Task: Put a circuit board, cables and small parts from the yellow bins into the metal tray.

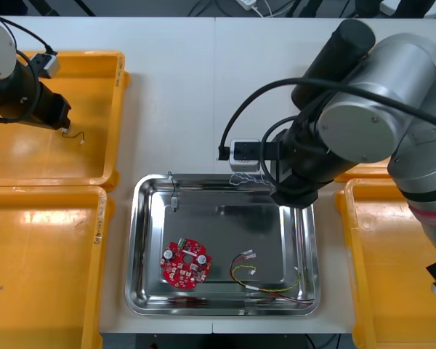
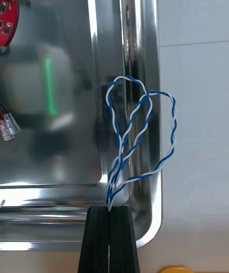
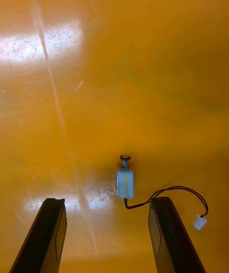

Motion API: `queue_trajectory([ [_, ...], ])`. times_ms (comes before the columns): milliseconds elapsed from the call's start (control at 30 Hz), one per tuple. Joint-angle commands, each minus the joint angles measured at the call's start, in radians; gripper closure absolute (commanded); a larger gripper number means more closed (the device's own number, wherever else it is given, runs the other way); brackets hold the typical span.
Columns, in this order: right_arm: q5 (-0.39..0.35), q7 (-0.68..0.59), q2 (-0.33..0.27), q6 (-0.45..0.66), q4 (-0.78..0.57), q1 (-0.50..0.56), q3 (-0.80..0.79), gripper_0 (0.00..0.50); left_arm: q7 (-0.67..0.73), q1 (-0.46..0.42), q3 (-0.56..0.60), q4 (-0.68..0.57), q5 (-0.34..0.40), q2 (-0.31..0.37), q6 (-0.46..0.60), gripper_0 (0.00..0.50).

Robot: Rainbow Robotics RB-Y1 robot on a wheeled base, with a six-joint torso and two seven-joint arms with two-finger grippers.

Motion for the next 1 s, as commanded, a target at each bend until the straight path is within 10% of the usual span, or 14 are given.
queue_trajectory([
  [33, 0.049, 0.018, 0.016, -0.052, -0.034, 0.044, 0.067, 0.500, -0.145, -0.048, 0.001, 0.002, -0.015, 0.029, -0.018, 0.000],
  [1000, 0.193, 0.036, 0.026, -0.247, 0.027, 0.136, 0.195, 0.500, -0.142, -0.047, -0.094, 0.042, 0.031, 0.016, -0.089, 0.000],
])
